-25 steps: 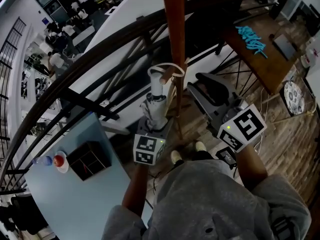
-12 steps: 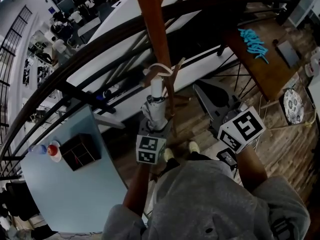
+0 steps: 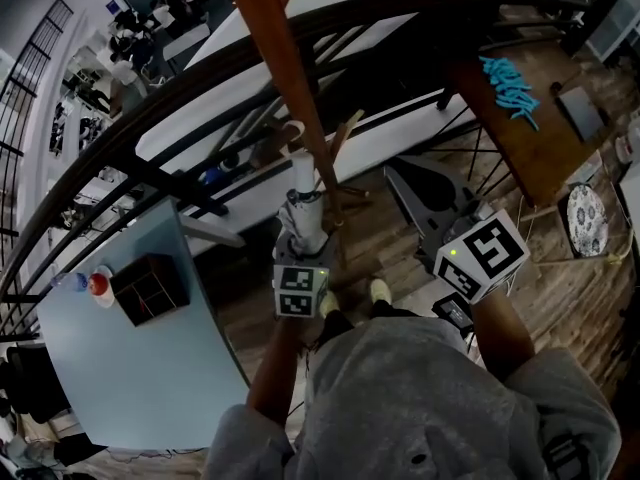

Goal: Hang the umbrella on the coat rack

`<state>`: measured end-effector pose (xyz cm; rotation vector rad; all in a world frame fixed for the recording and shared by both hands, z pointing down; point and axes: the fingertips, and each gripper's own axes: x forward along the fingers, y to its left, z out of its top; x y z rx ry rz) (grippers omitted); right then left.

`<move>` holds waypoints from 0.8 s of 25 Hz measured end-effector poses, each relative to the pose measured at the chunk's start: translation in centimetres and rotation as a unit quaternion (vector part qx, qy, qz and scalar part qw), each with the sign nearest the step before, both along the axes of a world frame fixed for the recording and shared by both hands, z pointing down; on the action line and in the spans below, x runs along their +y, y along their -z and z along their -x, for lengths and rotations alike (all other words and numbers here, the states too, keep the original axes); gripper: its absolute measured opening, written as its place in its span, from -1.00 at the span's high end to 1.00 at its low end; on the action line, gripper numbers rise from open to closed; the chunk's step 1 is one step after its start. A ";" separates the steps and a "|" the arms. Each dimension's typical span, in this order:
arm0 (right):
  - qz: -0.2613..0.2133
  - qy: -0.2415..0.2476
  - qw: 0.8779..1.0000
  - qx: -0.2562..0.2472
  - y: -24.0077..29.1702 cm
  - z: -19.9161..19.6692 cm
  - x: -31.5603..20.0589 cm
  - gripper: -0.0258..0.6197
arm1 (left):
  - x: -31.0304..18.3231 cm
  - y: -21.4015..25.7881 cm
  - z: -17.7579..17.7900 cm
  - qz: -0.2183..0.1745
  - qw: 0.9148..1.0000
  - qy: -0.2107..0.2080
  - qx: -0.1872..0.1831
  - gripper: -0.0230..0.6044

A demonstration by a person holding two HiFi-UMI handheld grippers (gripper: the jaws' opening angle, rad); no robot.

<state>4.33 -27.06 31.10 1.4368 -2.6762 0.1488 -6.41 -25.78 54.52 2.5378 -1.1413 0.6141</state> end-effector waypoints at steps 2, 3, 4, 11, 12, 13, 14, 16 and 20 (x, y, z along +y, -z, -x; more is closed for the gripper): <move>0.001 -0.001 1.000 0.004 -0.3 -1.0 0.3 0.82 | 0.2 -0.9 -0.2 0.003 1.000 0.011 -0.004 0.14; 0.000 -0.002 1.000 0.006 -0.4 -1.5 0.4 0.82 | 0.1 -1.2 -0.2 0.005 1.000 0.018 -0.005 0.14; -0.002 -0.002 1.000 0.010 -0.5 -1.9 0.3 0.82 | -0.2 -1.5 -0.2 0.005 1.000 0.026 -0.007 0.13; -0.002 -0.007 0.999 0.044 -1.3 -6.3 0.9 0.82 | -1.2 -3.5 -0.2 -0.008 0.997 0.073 -0.036 0.11; -0.001 -0.008 0.999 0.046 -1.3 -6.9 1.0 0.82 | -1.2 -3.7 -0.4 -0.011 0.996 0.076 -0.039 0.11; 0.000 -0.009 0.999 0.047 -1.4 -7.3 1.1 0.82 | -1.3 -3.8 -0.5 -0.015 0.996 0.080 -0.043 0.10; 0.000 -0.009 0.999 0.049 -1.4 -7.7 1.2 0.82 | -1.4 -4.0 -0.6 -0.019 0.995 0.083 -0.048 0.10; 0.001 -0.009 0.999 0.048 -1.5 -8.3 1.4 0.82 | -1.4 -4.4 -0.6 -0.018 0.994 0.090 -0.057 0.10; 0.004 -0.004 0.999 0.041 -1.8 -9.2 2.3 0.82 | -1.1 -5.4 -1.2 0.007 0.993 0.108 -0.046 0.00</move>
